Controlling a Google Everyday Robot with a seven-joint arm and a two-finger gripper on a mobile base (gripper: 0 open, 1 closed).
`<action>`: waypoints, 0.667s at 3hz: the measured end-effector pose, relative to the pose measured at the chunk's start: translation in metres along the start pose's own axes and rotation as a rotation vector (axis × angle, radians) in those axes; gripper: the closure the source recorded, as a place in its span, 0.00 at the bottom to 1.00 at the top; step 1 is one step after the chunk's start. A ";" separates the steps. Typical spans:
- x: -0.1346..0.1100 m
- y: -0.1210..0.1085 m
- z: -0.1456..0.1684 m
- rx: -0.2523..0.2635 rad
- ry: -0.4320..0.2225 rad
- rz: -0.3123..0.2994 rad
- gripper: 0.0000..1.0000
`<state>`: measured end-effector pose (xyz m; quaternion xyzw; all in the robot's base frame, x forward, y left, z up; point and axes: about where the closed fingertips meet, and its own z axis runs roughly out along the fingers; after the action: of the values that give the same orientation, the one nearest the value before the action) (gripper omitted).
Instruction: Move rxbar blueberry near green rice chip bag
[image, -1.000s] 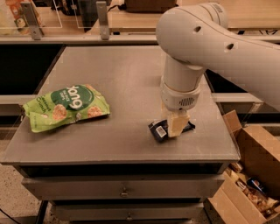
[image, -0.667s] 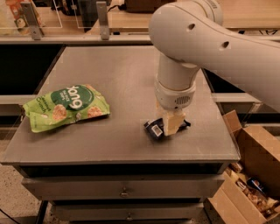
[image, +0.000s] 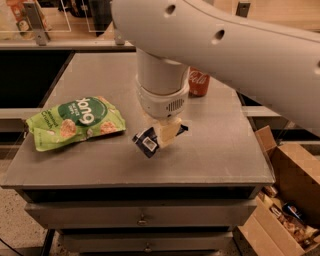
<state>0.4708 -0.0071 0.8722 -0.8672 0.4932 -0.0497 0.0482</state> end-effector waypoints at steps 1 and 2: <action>-0.042 -0.016 -0.007 0.017 0.007 -0.117 1.00; -0.082 -0.029 -0.002 0.003 -0.014 -0.194 1.00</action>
Offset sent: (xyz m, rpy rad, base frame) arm -0.0272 0.1307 -0.0085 -0.0212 0.0429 0.2821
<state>0.4533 0.0780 0.8750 -0.9111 0.4066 -0.0489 0.0480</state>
